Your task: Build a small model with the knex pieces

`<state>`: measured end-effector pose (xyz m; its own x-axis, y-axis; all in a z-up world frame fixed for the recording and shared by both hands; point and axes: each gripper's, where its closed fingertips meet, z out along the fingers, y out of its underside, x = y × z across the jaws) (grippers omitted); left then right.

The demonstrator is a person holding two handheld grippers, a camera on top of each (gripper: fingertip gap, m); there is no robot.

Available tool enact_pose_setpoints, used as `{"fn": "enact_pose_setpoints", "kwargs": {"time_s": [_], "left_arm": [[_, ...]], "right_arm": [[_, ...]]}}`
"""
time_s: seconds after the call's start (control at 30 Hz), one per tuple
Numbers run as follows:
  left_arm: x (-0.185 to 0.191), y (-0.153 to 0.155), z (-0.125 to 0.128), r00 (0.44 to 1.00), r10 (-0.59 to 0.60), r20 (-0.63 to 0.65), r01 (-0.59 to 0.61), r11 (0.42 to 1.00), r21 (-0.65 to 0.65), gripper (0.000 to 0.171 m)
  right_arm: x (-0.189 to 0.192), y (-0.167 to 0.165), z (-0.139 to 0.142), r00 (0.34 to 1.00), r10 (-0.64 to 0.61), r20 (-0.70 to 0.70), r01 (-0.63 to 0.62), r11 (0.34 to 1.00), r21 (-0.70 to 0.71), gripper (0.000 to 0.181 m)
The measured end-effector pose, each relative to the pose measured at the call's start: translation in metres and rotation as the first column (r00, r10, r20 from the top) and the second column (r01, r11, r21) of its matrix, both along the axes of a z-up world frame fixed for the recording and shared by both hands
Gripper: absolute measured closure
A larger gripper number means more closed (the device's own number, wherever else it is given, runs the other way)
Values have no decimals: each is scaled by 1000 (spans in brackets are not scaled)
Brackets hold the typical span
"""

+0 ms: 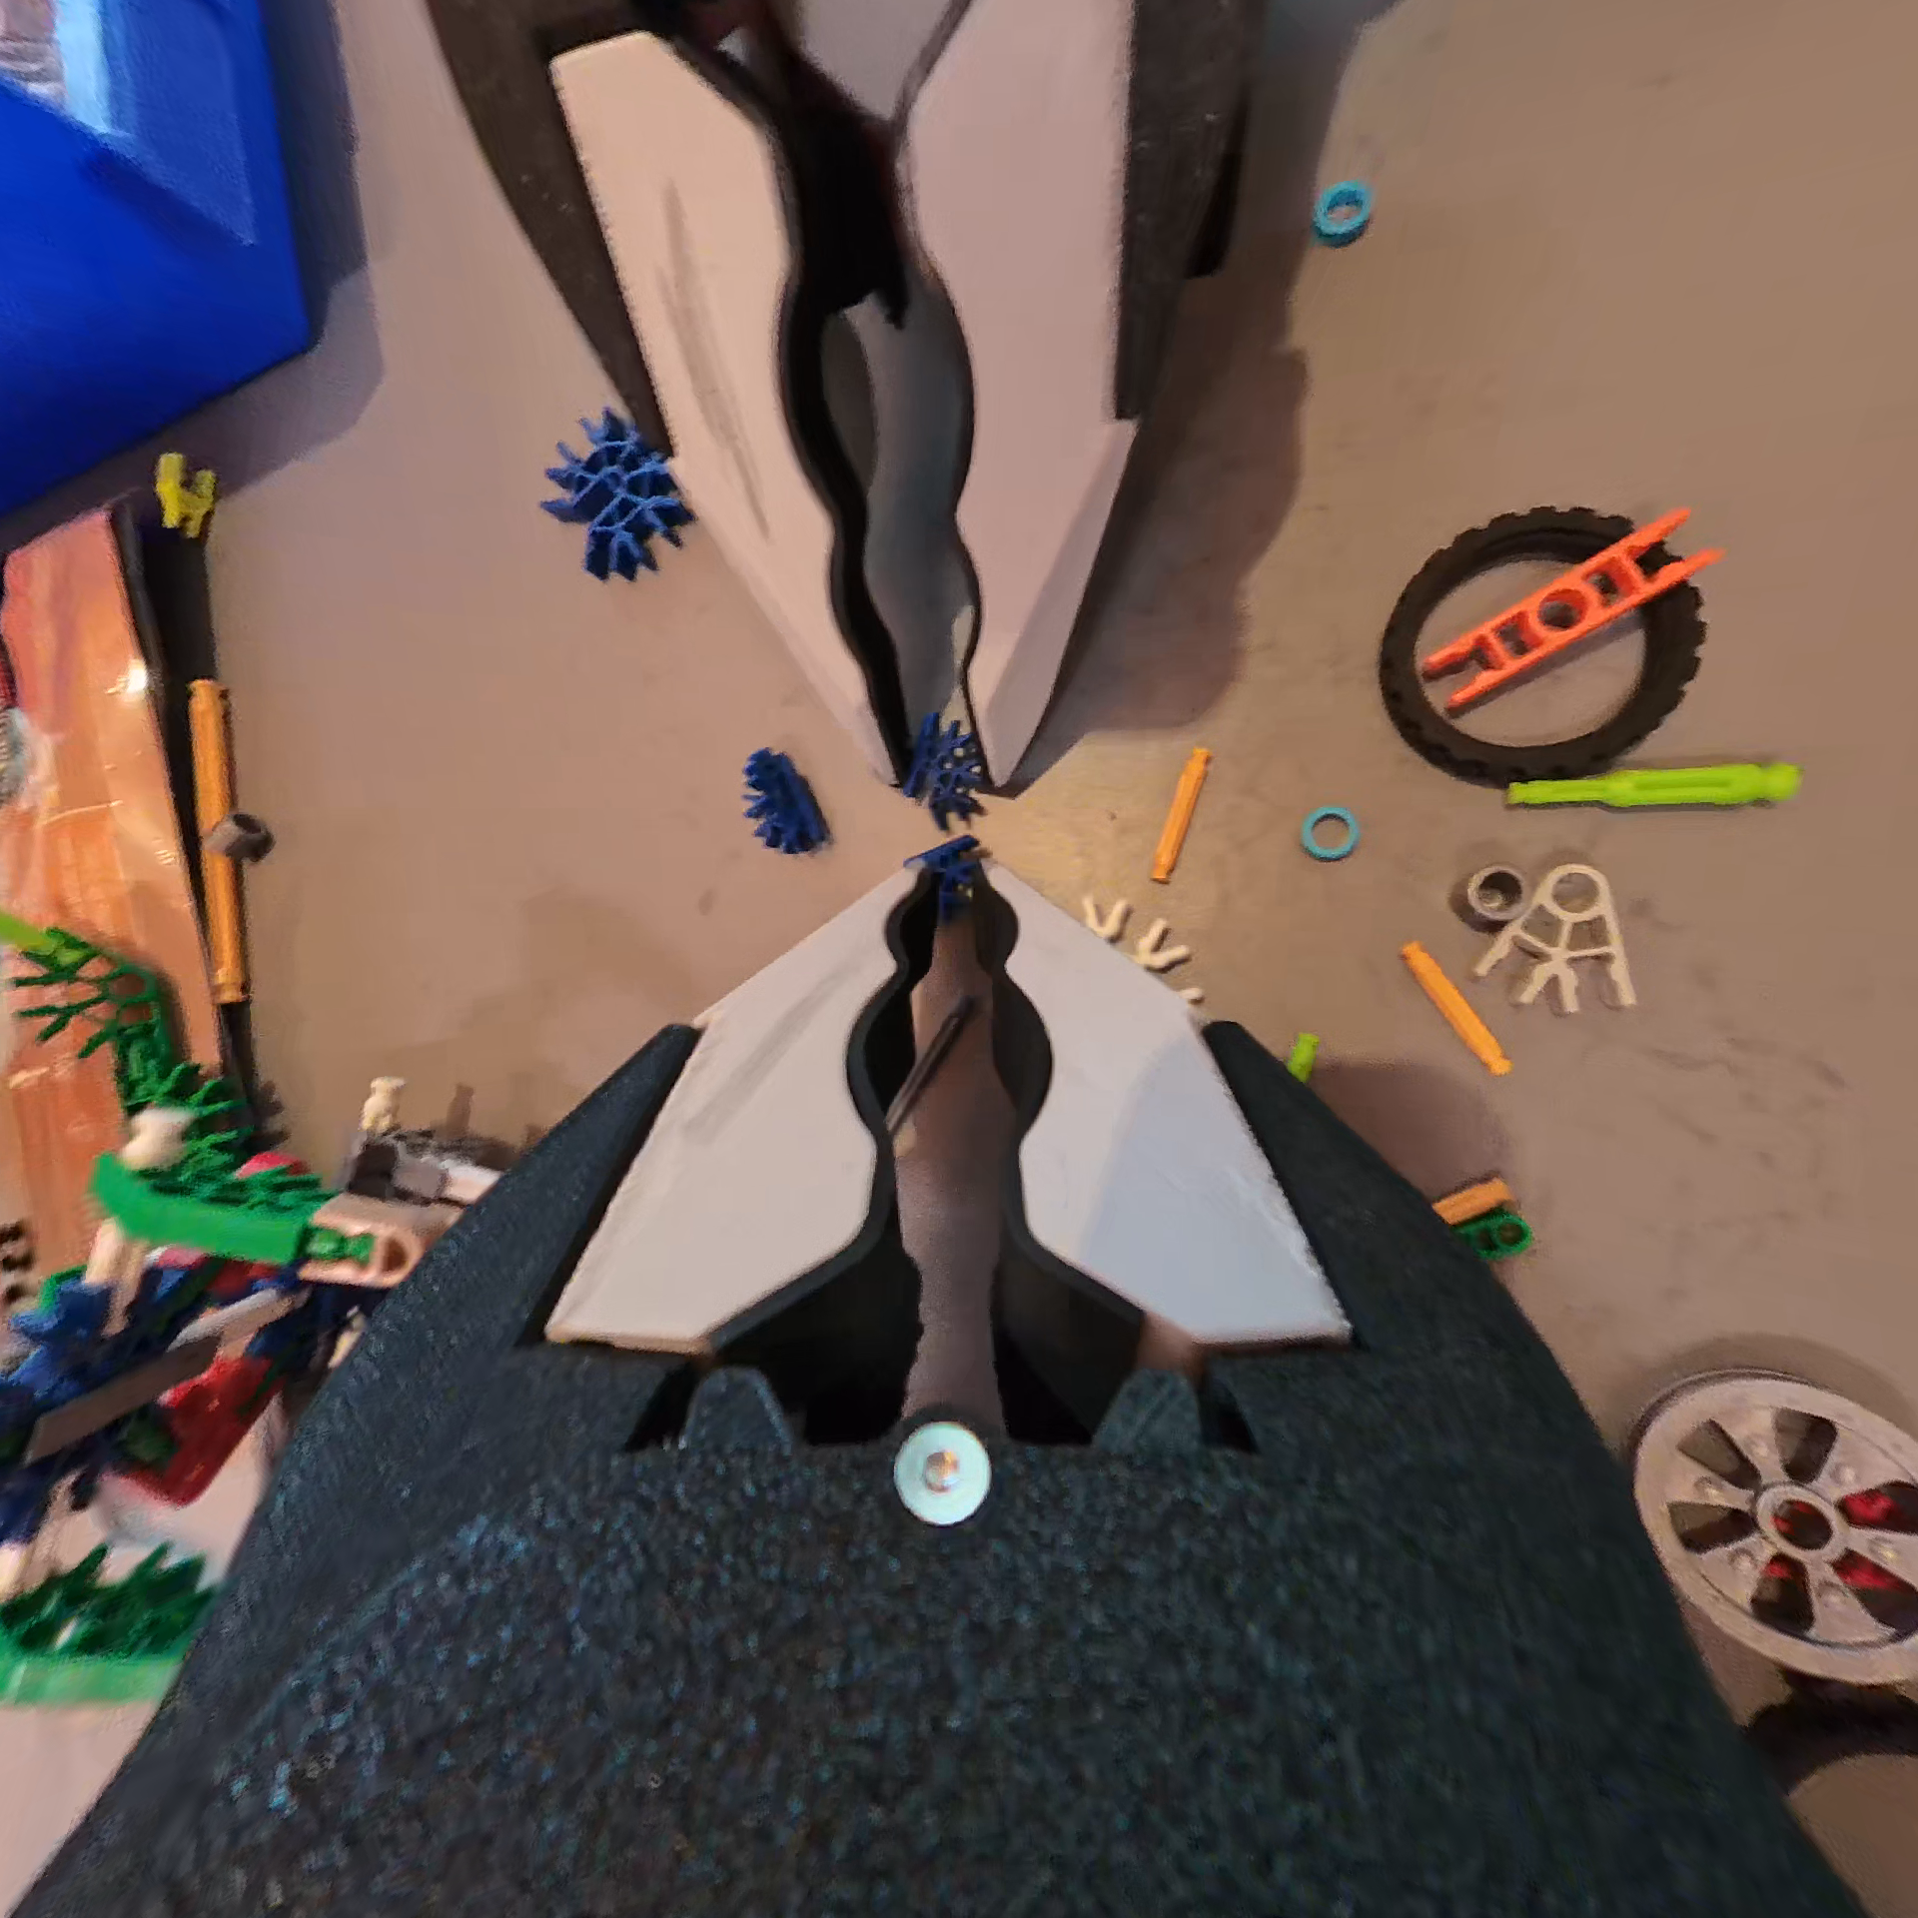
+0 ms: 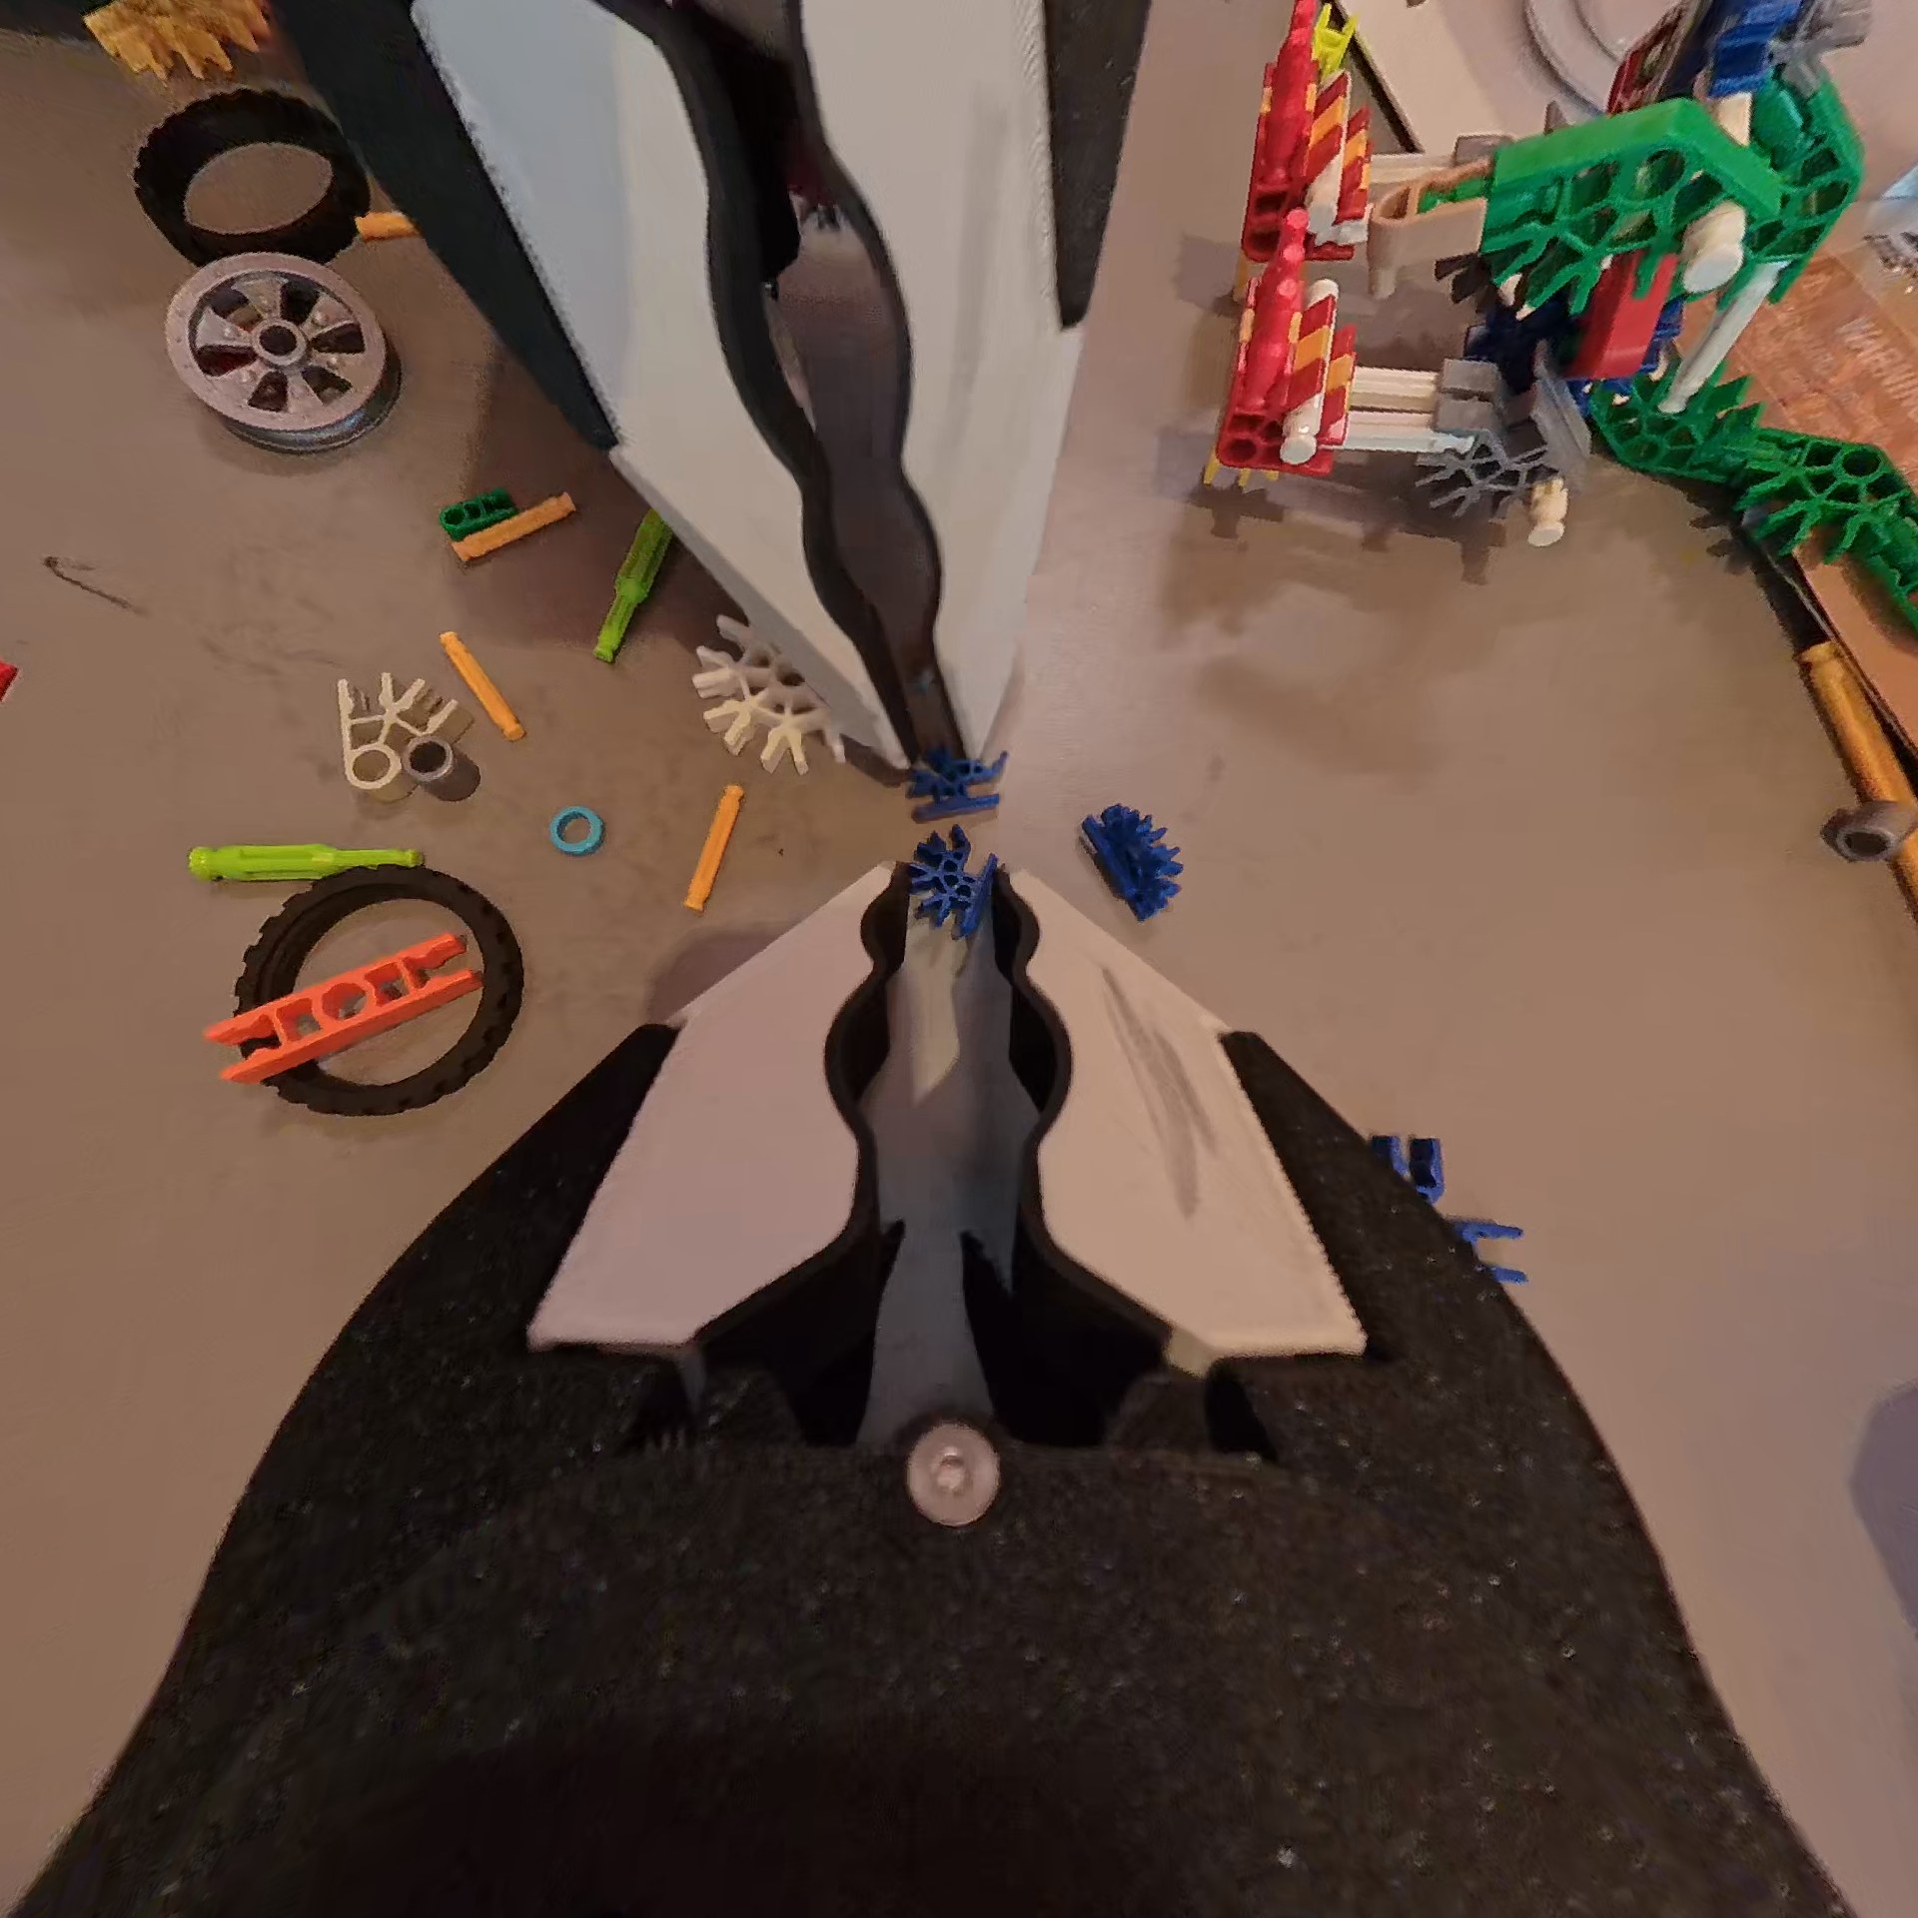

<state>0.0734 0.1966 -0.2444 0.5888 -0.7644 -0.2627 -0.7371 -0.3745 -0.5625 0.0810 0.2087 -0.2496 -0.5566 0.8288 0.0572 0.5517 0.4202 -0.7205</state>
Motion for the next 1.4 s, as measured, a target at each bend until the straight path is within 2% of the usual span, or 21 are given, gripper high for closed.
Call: {"fn": "enact_pose_setpoints", "kwargs": {"time_s": [0.1, 0.37, 1.03, 1.27, 1.4], "left_arm": [[-10, 0, 4, 999, 33, -22, -33, 999, -1, 164], [-14, -2, -8, 996, 62, -59, -65, 996, -53, 164], [1, 6, -3, 993, 86, 82, -81, 995, -63, 166], [-13, 6, 3, 990, 132, 54, -129, 990, -59, 161], [-18, 1, -8, 992, 129, -15, -130, 988, -89, 161]], "right_arm": [[-3, 0, 2, 1000, -8, -16, 8, 1000, 2, 166], [-6, -4, 3, 1000, -1, -29, 1, 1000, 1, 166], [-6, -5, -2, 1000, -3, -8, 3, 1000, 19, 166], [-5, -5, -2, 1000, -1, -7, 1, 1000, 22, 166], [-5, -5, -2, 1000, -1, -7, 1, 1000, 21, 166]]}}
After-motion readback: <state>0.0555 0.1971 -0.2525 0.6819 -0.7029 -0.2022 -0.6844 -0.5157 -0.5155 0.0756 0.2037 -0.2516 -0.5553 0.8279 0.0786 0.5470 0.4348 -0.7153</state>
